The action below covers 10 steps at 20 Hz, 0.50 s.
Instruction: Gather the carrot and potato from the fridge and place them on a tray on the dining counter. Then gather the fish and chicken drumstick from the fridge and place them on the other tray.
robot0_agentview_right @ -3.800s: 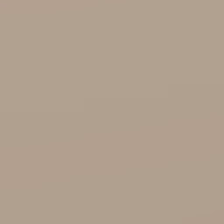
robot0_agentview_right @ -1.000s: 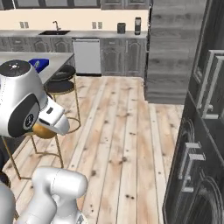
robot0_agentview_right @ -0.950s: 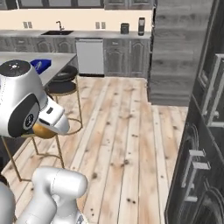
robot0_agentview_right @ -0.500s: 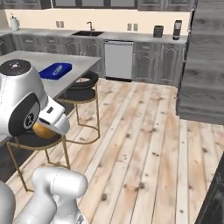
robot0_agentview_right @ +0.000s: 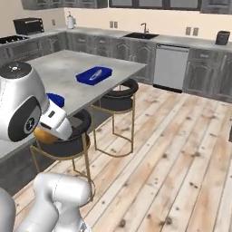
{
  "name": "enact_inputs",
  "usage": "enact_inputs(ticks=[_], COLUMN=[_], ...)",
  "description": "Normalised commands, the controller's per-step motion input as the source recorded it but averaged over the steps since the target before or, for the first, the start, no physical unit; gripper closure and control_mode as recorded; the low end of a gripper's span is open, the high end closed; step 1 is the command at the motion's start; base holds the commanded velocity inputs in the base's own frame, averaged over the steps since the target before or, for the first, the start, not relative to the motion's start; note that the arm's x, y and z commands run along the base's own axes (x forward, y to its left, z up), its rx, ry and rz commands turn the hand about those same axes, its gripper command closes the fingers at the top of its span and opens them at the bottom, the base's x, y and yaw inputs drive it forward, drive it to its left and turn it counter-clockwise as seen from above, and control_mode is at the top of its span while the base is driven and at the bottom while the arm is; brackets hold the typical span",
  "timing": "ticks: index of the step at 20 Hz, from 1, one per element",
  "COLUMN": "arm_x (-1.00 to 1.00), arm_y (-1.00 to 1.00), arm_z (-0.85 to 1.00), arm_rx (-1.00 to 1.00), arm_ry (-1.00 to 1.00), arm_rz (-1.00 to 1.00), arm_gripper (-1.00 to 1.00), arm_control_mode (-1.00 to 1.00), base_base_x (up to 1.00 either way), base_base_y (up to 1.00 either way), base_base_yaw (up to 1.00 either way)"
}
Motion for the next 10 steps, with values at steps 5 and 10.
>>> enact_inputs(ticks=[5,10], arm_x=[0.00,0.00], arm_y=[0.00,0.00], arm_z=[0.00,0.00], arm_rx=[0.00,0.00], arm_ry=[0.00,0.00], arm_rz=[0.00,0.00], arm_gripper=[1.00,1.00], arm_control_mode=[1.00,1.00], base_base_x=[0.58,0.60], base_base_y=[-0.12,-0.17], base_base_yaw=[0.55,0.57])
